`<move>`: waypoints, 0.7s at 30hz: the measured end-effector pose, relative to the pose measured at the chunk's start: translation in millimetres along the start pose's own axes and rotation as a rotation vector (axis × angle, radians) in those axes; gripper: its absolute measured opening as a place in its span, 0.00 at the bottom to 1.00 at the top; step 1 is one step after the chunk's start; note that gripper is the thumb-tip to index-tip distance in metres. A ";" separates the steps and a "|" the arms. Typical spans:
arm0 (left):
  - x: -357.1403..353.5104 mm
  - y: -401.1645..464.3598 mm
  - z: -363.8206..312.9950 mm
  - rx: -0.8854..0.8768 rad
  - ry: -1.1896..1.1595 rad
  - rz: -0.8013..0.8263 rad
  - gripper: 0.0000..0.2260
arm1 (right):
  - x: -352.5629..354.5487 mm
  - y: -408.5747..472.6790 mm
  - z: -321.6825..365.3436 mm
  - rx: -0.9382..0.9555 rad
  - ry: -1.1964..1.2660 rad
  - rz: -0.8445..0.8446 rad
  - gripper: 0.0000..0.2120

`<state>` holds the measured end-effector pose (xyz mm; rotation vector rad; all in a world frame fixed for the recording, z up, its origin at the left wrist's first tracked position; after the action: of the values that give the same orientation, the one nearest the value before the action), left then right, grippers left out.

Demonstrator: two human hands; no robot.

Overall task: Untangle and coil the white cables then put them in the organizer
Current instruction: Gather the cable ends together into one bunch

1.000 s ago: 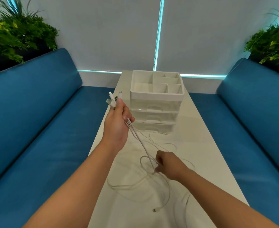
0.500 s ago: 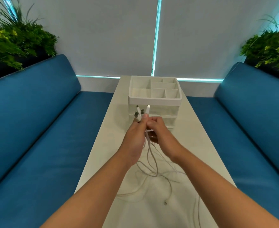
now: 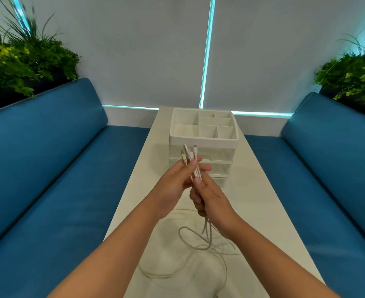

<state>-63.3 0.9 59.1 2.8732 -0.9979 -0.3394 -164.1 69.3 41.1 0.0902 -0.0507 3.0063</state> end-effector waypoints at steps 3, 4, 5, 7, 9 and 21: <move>0.0 -1.7 4.2 -0.030 -0.072 0.029 0.15 | 6.0 0.3 2.1 0.006 0.017 -0.014 0.15; 0.1 -1.7 3.7 -0.041 -0.079 0.039 0.15 | 7.7 -0.5 1.9 0.010 0.013 -0.012 0.15; 0.3 -1.7 2.7 -0.049 -0.076 0.049 0.14 | 8.4 -1.8 1.7 0.020 0.007 -0.011 0.15; 0.5 -2.2 1.0 -0.056 -0.060 0.065 0.13 | 8.0 -4.2 1.4 0.052 -0.006 -0.011 0.16; -1.6 -2.9 -1.3 -0.051 -0.027 0.076 0.13 | 6.2 -4.6 0.2 0.065 -0.005 -0.023 0.15; -12.0 -4.3 -1.7 -0.065 0.016 -0.018 0.11 | 1.9 -3.8 6.6 0.015 -0.003 -0.060 0.13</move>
<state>-69.5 11.7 62.2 2.8243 -0.9407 -0.3434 -165.1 73.1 47.9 0.0958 -0.0247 2.9468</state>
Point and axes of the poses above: each hand's wrist, its own y-axis towards the middle knuckle, its own x-axis out of the back of the hand, z = x × y, the point moved 1 cm from there along y, towards the middle knuckle, and after that the axes turned 7 degrees about -x, right-handed, at the moved point
